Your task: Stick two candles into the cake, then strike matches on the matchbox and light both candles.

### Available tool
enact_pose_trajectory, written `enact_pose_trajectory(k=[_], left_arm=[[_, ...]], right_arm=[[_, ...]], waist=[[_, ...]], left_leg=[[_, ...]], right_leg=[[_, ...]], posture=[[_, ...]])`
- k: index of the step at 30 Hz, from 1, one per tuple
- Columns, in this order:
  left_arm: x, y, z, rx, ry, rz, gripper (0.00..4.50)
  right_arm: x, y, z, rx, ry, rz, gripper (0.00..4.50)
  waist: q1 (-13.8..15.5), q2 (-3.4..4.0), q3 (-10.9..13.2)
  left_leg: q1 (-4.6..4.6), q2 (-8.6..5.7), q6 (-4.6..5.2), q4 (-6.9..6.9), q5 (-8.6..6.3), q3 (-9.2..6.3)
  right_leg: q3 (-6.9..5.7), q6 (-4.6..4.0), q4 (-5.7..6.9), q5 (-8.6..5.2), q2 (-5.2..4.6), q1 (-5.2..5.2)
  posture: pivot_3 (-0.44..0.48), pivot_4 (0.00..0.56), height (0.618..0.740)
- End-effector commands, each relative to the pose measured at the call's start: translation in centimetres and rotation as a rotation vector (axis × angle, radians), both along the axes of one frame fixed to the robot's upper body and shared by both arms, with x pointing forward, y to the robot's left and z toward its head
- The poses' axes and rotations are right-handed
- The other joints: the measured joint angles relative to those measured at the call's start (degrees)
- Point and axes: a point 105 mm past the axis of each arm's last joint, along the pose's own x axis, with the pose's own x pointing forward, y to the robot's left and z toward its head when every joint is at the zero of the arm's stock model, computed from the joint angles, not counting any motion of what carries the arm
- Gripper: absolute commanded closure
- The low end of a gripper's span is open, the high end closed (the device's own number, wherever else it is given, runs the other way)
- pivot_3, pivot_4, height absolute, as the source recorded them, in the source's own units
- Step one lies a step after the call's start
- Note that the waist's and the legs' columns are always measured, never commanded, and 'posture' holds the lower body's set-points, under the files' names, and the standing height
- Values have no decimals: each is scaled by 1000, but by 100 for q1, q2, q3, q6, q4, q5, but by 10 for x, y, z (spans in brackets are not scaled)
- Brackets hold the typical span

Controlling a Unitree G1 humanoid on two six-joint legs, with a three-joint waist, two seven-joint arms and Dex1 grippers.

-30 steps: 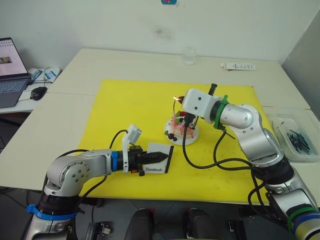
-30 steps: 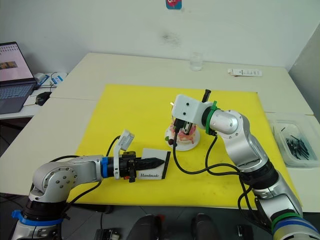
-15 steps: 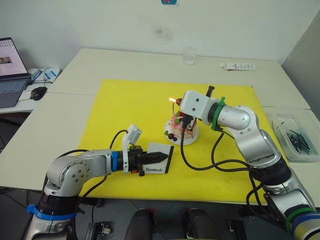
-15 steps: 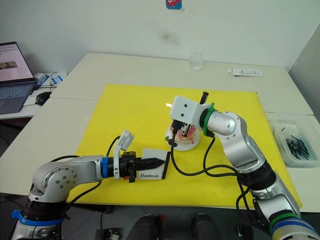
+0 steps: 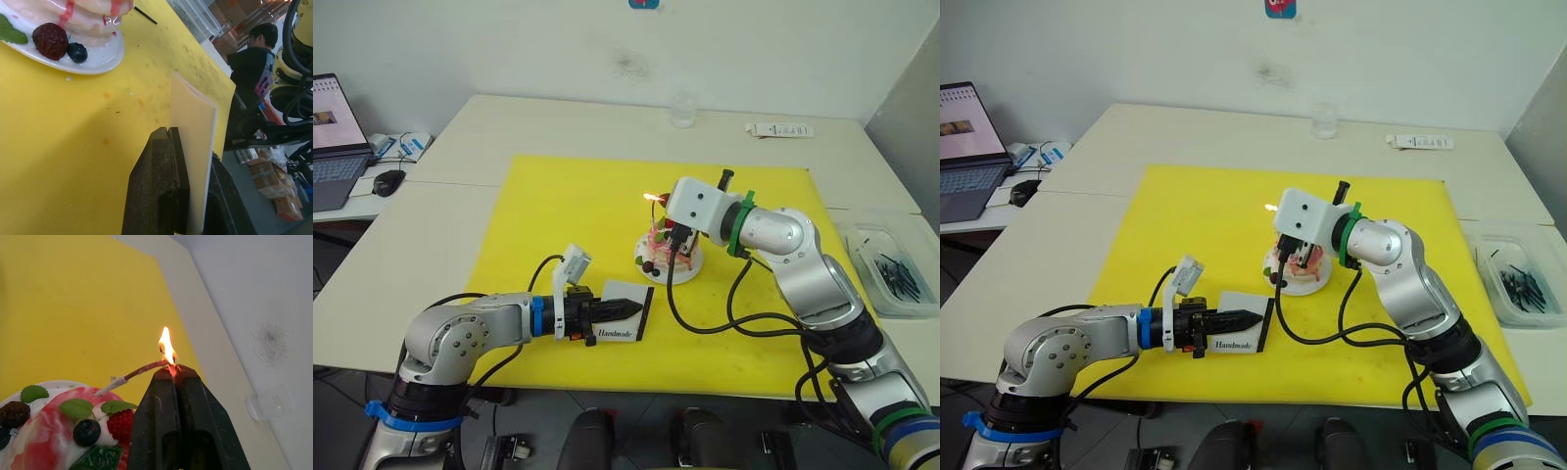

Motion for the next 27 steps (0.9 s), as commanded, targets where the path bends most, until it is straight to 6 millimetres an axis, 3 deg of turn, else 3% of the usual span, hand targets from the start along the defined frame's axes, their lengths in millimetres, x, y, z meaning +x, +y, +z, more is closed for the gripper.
enact_pose_trajectory(k=[1,11,17,22,27], left_arm=[[-4,0,15,-22,-49,-31,4500],[-13,4,24,-32,-36,-83,4500],[-16,2,24,-43,-19,-103,4500],[-20,-6,22,-57,-4,-141,4500],[-21,-16,22,-84,0,-171,4500]], right_arm=[[-2,-4,10,33,-26,-5,4467],[-3,-7,13,47,-32,-12,4467],[-7,-27,36,101,-51,-68,4467],[-9,-68,54,146,-65,-196,4467],[-10,-155,51,179,-66,-508,4467]], waist=[[0,0,0],[-1,1,1],[6,1,3],[13,1,3],[50,-1,4]], left_leg=[[0,0,0,0,0,0],[0,0,0,0,0,0],[-1,0,0,-1,0,0],[-3,-3,0,0,0,2],[-5,-5,0,0,0,-1]], right_leg=[[0,0,0,0,0,0],[0,1,0,-1,0,-1],[-1,1,0,-1,0,-2],[0,1,-2,-1,-2,-2],[-5,0,-7,-5,-3,2]], posture=[[0,150,727],[0,150,727],[0,150,727],[0,150,727],[0,150,727]])
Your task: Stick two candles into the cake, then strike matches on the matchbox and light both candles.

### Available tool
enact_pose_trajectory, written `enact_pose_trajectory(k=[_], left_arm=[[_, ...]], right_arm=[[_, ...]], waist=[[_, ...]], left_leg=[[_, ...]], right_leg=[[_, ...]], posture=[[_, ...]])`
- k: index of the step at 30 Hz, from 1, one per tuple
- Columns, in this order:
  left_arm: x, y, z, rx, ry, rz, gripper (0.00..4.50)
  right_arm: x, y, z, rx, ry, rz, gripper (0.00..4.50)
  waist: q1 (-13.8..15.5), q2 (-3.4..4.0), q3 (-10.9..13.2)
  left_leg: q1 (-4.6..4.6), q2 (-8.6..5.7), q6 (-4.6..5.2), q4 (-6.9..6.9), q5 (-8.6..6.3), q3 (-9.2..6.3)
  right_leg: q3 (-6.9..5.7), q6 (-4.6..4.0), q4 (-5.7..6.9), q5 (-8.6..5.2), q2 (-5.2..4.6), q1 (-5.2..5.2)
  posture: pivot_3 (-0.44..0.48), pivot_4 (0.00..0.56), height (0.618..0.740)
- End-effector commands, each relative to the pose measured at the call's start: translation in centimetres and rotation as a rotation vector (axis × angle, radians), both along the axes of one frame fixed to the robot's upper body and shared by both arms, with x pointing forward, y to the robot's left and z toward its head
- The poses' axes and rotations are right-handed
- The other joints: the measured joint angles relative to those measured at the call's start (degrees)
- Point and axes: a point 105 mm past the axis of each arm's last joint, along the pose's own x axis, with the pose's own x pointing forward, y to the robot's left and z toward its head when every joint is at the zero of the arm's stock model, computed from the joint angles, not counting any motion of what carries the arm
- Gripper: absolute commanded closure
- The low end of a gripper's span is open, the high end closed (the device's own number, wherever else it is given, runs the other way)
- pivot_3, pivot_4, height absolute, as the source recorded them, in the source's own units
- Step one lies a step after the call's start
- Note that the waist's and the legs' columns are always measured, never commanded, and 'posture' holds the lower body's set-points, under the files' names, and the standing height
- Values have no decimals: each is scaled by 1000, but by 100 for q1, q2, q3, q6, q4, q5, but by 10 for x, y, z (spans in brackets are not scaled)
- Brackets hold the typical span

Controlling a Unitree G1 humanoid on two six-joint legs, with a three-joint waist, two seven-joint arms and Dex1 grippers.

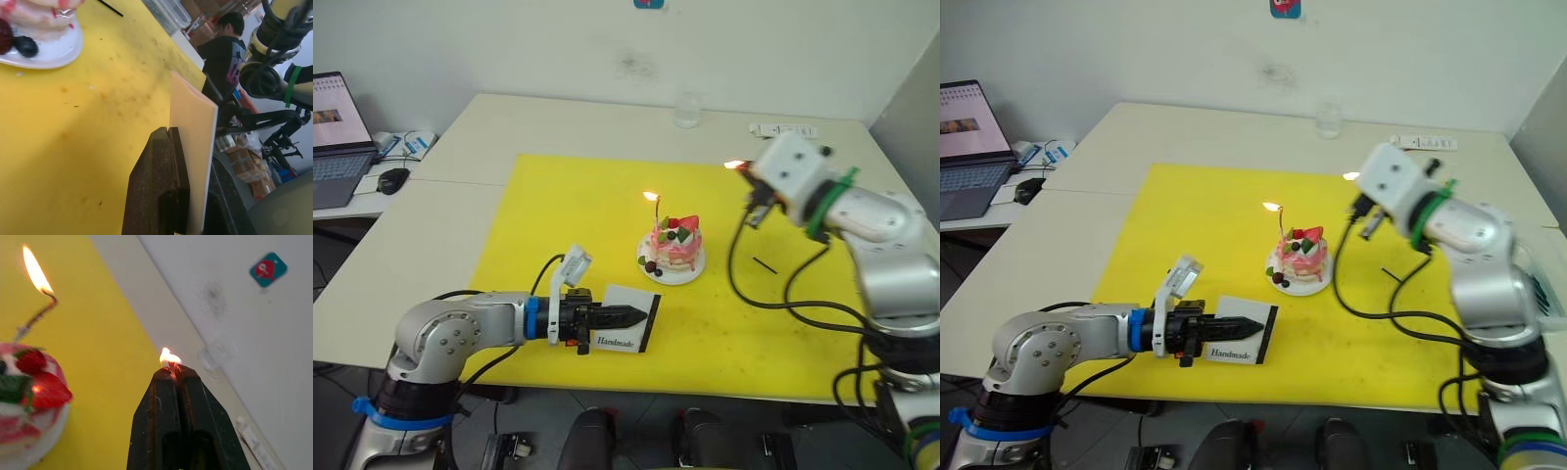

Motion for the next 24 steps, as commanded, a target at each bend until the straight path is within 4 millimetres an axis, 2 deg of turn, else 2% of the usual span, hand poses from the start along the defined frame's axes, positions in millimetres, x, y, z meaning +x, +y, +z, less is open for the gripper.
enact_pose_trajectory(k=[1,5,6,10,13,16,18,20,24], left_arm=[[-5,-12,7,-38,-21,-54,4500],[-8,-21,3,-57,-3,-72,4500],[-8,-23,2,-60,0,-74,4500],[-10,-31,-1,-79,12,-79,4500],[-11,-36,-4,-90,21,-82,4500],[-11,-38,-5,-92,24,-80,4500],[-11,-39,-6,-94,23,-76,4500],[-11,-39,-6,-95,21,-71,4500],[-11,-38,-6,-94,24,-57,4500]], right_arm=[[-9,-66,11,84,-50,-244,4467],[-32,-141,-12,249,-20,-561,4467],[-37,-154,-17,291,-18,-618,4467],[-55,-187,-41,409,30,-786,4467],[-60,-204,-61,493,88,-882,4467],[-58,-212,-72,526,128,-924,3801],[-57,-216,-76,557,137,-946,3150],[-57,-218,-77,588,136,-952,2378],[-56,-215,-65,590,86,-917,863]], waist=[[-3,0,0],[-18,0,0],[-19,0,0],[-72,11,3],[-80,14,2],[-81,14,2],[-82,17,3],[-81,17,3],[-81,17,3]], left_leg=[[-2,-1,0,0,0,2],[-5,-1,0,-2,0,3],[-5,0,0,-3,0,2],[3,4,1,-3,0,2],[16,4,1,-3,0,-1],[36,1,1,-2,0,-1],[37,-5,1,-2,0,4],[35,-7,1,-2,0,6],[31,-6,2,-4,-1,5]], right_leg=[[3,-1,-3,0,-1,0],[6,12,-4,-6,0,-2],[5,20,-3,-11,1,-2],[16,25,9,-14,2,-5],[19,25,16,-13,9,1],[25,24,16,-12,11,17],[31,25,16,-12,13,18],[33,26,14,-12,12,18],[32,28,9,-13,13,17]], posture=[[0,150,727],[0,150,727],[0,150,727],[0,150,727],[0,150,727],[0,150,727],[0,150,727],[0,150,727],[0,150,727]])
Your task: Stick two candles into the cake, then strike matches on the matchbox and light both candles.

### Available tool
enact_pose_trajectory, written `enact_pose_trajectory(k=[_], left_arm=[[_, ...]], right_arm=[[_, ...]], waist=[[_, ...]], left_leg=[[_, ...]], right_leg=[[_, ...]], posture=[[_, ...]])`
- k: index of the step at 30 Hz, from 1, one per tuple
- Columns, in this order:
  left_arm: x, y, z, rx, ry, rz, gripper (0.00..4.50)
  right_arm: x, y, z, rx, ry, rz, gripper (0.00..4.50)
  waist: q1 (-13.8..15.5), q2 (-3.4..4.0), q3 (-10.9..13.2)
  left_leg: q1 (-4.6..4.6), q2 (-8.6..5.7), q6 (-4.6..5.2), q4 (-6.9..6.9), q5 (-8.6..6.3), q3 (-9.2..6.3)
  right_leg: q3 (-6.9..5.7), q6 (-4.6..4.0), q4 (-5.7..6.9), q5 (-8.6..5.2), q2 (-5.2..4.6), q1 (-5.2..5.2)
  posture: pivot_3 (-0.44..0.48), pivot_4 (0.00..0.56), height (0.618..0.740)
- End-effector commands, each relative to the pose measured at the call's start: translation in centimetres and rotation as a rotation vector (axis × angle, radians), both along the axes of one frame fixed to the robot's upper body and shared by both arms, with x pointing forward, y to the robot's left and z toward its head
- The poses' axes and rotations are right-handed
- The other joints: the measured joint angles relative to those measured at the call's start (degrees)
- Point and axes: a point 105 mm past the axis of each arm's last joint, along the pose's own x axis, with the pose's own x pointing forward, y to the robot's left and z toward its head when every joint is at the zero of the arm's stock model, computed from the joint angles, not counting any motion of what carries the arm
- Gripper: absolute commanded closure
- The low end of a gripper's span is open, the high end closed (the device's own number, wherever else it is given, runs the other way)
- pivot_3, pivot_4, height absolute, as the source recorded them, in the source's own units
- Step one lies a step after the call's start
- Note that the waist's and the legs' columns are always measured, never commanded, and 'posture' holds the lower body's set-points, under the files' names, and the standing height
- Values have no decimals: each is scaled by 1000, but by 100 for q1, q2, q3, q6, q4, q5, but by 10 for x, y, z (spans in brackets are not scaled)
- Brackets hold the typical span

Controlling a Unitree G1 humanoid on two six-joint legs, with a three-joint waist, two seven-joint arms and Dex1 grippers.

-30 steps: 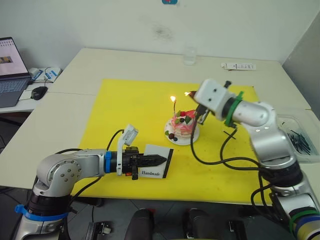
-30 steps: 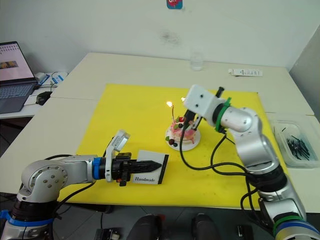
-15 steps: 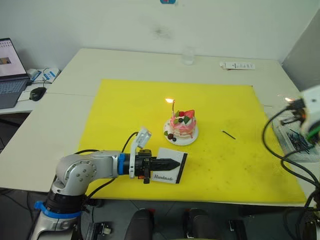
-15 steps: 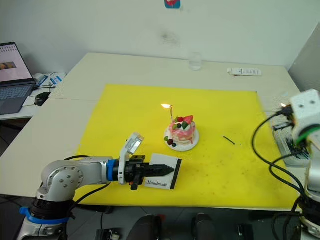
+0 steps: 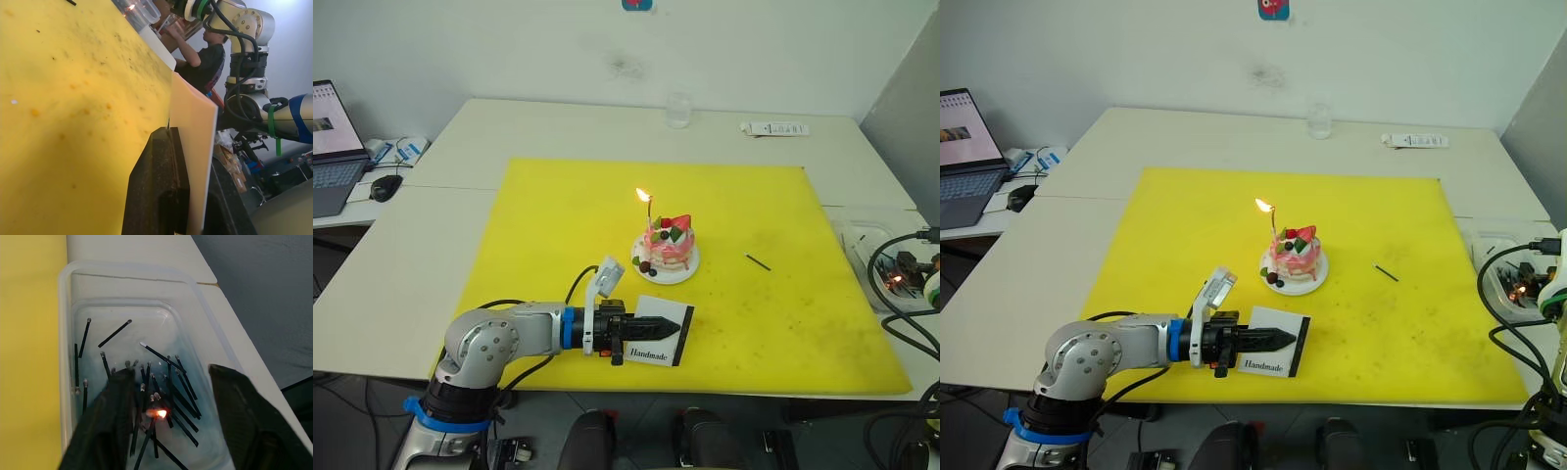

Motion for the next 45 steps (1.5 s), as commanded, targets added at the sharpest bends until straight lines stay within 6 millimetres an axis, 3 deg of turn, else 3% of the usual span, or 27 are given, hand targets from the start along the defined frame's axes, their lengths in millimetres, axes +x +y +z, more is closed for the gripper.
enact_pose_trajectory(k=[1,3,6,9,11,16,25,34,45], left_arm=[[-3,-1,6,-18,-31,1,4500],[-3,-1,5,-17,-30,4,4500],[-1,-1,5,-18,-31,13,4500],[1,0,5,-19,-35,26,4500],[2,1,5,-19,-36,32,4500],[4,4,6,-18,-39,40,4500],[1,4,6,-18,-38,46,4500],[-1,9,8,-6,-48,51,4500],[0,14,12,11,-56,53,4500]], right_arm=[[-4,-2,28,-51,-107,1,504],[-4,1,34,-72,-132,24,29],[0,20,52,-154,-205,132,29],[2,51,67,-238,-286,327,29],[-1,73,70,-288,-309,462,29],[-10,105,69,-295,-309,683,29],[-17,140,27,-173,-166,882,29],[3,154,-16,-151,-81,956,29],[37,160,-43,-51,-93,928,29]], waist=[[0,0,0],[1,0,0],[0,2,1],[-2,2,2],[0,2,2],[6,2,3],[15,1,3],[14,0,4],[22,-1,6]], left_leg=[[0,0,0,-1,0,-1],[0,1,0,-3,0,-2],[0,1,0,-3,0,-3],[1,2,0,-2,0,-2],[1,2,0,-2,0,-5],[-2,2,0,-3,0,-4],[0,5,0,-2,-1,-8],[1,3,0,-1,-1,-7],[-2,4,0,-2,0,-6]], right_leg=[[-1,0,0,0,0,0],[-2,0,0,-1,1,0],[-2,1,0,-1,1,0],[-2,1,0,-1,1,0],[-5,1,-1,-1,2,0],[-5,2,-6,-2,0,2],[-8,0,-7,-2,-2,4],[-8,-1,-7,-2,-2,4],[-8,-3,-7,-4,0,3]], posture=[[0,150,727],[0,150,727],[0,150,727],[0,150,727],[0,150,727],[0,150,727],[0,150,727],[0,150,727],[0,150,727]])
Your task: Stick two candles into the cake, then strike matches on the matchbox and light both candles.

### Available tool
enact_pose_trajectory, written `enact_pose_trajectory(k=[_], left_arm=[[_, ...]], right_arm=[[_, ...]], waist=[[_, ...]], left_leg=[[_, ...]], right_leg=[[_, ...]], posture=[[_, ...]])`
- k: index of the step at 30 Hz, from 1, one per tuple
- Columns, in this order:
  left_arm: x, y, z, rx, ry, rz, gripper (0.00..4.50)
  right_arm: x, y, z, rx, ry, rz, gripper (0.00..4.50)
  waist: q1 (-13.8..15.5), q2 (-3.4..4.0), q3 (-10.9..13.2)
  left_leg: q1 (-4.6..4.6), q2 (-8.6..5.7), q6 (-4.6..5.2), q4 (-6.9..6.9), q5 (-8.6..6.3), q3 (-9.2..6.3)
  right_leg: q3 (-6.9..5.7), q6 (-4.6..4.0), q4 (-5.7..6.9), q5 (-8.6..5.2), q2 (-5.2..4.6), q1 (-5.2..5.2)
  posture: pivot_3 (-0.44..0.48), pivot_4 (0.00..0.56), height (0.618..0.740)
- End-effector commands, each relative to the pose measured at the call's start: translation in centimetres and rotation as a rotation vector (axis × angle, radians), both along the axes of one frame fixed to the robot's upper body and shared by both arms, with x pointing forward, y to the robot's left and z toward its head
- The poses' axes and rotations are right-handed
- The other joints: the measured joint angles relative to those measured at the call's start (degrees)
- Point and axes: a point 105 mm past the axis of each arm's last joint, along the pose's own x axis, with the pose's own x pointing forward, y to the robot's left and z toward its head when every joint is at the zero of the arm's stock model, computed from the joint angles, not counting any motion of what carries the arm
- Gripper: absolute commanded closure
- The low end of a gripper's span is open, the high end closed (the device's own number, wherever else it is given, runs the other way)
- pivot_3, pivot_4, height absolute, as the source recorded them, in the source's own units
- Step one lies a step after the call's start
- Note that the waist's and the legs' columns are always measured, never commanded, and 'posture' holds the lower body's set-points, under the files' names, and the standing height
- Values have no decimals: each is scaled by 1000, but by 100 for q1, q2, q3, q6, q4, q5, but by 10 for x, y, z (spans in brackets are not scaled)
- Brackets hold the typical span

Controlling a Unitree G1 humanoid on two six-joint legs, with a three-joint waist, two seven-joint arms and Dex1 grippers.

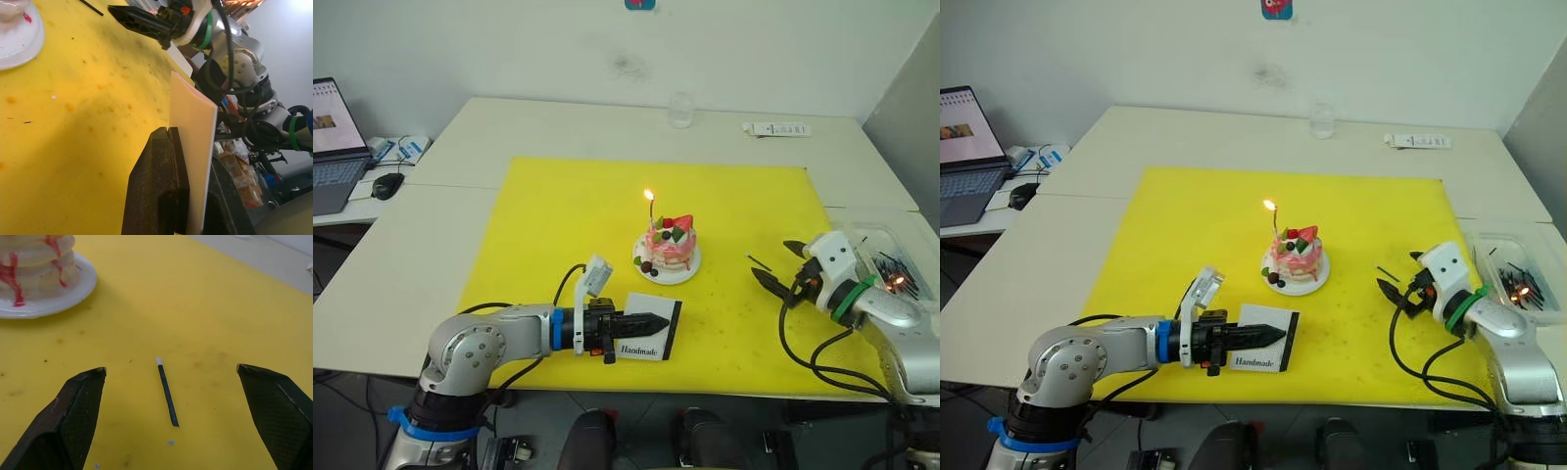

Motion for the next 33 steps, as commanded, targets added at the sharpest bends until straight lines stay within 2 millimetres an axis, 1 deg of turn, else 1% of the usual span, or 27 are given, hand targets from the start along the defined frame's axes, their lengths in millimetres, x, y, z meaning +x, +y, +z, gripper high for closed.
enact_pose_trajectory(k=[1,6,9,16,18,20,23,27,30,33], left_arm=[[-2,0,11,-15,-37,-17,4500],[0,2,13,-6,-39,-18,4500],[1,3,13,0,-39,-19,4500],[1,4,14,5,-44,-19,4500],[1,4,14,6,-46,-18,4500],[0,4,14,6,-47,-19,4500],[0,5,14,8,-47,-19,4500],[1,5,14,10,-49,-17,4500],[1,6,14,11,-50,-16,4500],[2,6,14,13,-49,-15,4500]], right_arm=[[8,2,1,8,-38,-9,29],[20,4,-7,62,-49,-46,29],[23,7,-11,76,-44,-59,29],[26,2,-22,84,4,-105,29],[24,1,-27,86,38,-111,401],[20,3,-32,86,68,-108,904],[18,7,-33,92,85,-102,2072],[21,8,-29,105,85,-135,3381],[20,10,-25,105,87,-130,4481],[17,9,-21,99,90,-126,4481]], waist=[[0,0,0],[-2,1,1],[-6,2,1],[-7,2,1],[-6,2,1],[-4,2,1],[3,2,0],[7,1,0],[7,1,0],[7,1,0]], left_leg=[[0,0,0,0,0,0],[0,0,0,1,0,0],[0,0,0,0,0,1],[2,1,0,1,0,1],[2,1,0,2,0,1],[2,0,0,3,0,1],[5,-1,0,4,0,1],[10,-3,0,7,0,1],[12,-4,0,8,0,2],[12,-4,0,5,0,1]], right_leg=[[0,0,0,0,0,0],[0,1,2,0,0,0],[2,0,2,0,0,0],[2,2,4,1,0,1],[2,3,4,2,0,1],[1,3,4,2,-1,2],[1,5,4,3,-2,7],[2,7,3,5,-7,13],[3,7,4,6,-9,15],[2,7,3,5,-9,14]], posture=[[0,150,727],[0,150,727],[0,150,727],[0,150,727],[0,150,727],[0,150,727],[0,150,727],[0,150,727],[0,150,727],[0,150,727]])
